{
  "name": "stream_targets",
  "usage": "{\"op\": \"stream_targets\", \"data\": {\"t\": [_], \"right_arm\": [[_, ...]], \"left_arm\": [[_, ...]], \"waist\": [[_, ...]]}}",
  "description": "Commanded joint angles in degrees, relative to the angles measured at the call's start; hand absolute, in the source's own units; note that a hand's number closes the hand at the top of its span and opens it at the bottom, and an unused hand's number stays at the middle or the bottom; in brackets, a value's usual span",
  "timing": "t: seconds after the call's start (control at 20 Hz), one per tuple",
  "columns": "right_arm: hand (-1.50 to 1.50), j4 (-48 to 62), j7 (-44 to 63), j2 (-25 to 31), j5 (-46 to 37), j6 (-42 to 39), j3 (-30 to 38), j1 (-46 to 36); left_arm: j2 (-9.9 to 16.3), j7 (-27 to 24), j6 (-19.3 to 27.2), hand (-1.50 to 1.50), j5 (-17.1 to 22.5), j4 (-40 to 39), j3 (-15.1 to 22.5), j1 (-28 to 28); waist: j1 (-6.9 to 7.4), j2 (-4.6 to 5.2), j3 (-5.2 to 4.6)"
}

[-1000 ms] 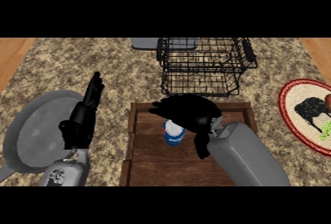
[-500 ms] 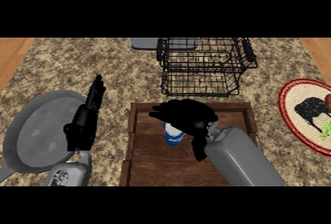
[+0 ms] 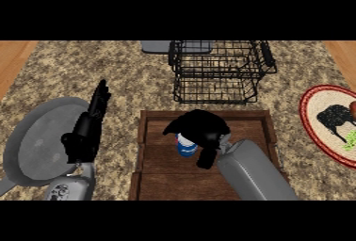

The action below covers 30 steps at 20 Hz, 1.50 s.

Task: Pick the can from the tray and place it in the tiered basket

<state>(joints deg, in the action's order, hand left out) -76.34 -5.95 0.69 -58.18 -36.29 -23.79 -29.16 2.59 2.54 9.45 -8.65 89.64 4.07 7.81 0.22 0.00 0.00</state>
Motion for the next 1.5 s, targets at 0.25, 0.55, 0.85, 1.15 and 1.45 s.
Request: {"op": "stream_targets", "data": {"t": [0.25,0.55,0.85,1.15,1.45], "right_arm": [[1.50,2.51,-4.49,-0.64,-6.78,14.03,-3.58,-0.84],[1.50,6.79,8.89,-0.66,-3.48,20.88,-5.73,-2.33],[1.50,10.19,38.93,-0.69,-13.22,15.65,-1.34,0.39],[1.50,2.88,65.56,-0.69,-6.51,14.54,-8.74,-5.94],[1.50,-5.09,81.81,-0.66,-1.69,12.19,-12.08,-17.04]], "left_arm": [[0.37,-0.28,-0.81,0.00,-0.37,1.01,0.27,-1.75],[-0.26,1.16,0.41,0.00,-0.94,-2.13,-0.70,4.02],[-1.45,0.79,1.05,0.00,-1.32,-0.55,0.77,1.75],[-0.76,1.26,-0.47,0.00,-0.58,-2.38,0.28,3.92],[-2.29,1.79,0.92,0.00,-2.16,-1.41,2.06,2.90]], "waist": [[0.17,0.01,0.00],[0.83,0.18,0.00],[0.41,-0.33,-0.22],[1.74,-0.22,-0.07],[1.57,-0.52,-0.08]]}}
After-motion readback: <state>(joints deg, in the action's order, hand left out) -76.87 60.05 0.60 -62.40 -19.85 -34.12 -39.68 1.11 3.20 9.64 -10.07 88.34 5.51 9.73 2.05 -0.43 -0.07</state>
